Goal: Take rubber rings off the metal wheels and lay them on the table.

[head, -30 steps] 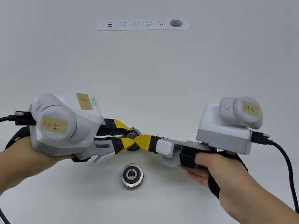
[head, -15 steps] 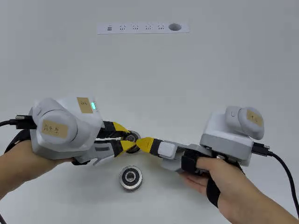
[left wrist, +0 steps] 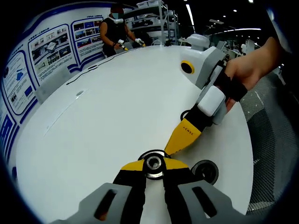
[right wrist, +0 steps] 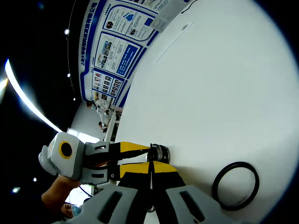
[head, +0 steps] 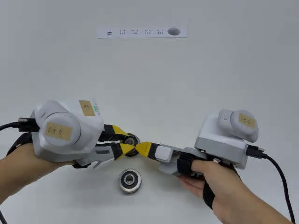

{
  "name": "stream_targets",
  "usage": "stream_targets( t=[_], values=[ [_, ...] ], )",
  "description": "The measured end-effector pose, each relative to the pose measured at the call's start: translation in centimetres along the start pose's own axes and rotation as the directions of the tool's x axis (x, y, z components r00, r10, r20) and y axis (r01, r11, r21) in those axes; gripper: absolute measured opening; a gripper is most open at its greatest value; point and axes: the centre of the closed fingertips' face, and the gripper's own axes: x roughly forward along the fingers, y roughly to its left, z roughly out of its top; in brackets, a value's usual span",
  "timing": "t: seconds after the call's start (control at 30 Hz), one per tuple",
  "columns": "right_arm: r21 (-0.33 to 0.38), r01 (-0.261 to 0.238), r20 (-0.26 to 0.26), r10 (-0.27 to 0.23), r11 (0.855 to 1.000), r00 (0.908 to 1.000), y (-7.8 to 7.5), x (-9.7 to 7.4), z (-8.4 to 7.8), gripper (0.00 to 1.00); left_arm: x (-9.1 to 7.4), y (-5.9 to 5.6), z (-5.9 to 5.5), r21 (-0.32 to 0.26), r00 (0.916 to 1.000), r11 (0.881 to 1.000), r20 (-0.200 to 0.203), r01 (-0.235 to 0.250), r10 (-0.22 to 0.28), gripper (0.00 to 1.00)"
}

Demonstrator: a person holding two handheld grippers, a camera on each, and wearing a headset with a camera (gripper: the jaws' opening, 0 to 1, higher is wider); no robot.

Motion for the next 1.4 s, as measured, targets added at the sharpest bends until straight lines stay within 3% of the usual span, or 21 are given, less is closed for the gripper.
stream_targets(
  t=[0.27, 0.83, 1.07, 1.27, 1.4],
  values=[
    [0.0, -0.002, 0.001, 0.002, 1.0, 1.0, 0.3, 0.2, 0.0, 0.01, -0.8, -0.1, -0.6, 0.017, 0.9997, 1.0, -0.024, -0.003, 0.003, 0.16],
    [-0.014, -0.063, 0.008, 0.063, 0.998, 0.998, 2.7, 0.8, 0.7, 0.01, -2.5, 0.7, -0.4, -0.037, 0.9981, 0.997, 0.008, -0.061, 0.062, 0.17],
    [-0.01, -0.05, 0.051, 0.051, 0.999, 0.9974, 2.2, -1.1, 1.7, 0.02, -2.7, 0.8, 0.0, -0.037, 0.9975, 0.997, 0.018, -0.068, 0.069, 0.18],
    [0.016, -0.023, 0.094, 0.022, 1.0, 0.9953, 0.5, -3.4, 2.3, 0.02, -2.6, 1.2, 1.0, -0.033, 0.9949, 0.995, 0.046, -0.089, 0.09, 0.18],
    [0.038, 0.002, 0.119, -0.007, 0.999, 0.9929, -0.7, -4.7, 2.4, 0.02, -2.6, 1.2, 1.0, -0.025, 0.9943, 0.995, 0.049, -0.094, 0.095, 0.18]
  ],
)
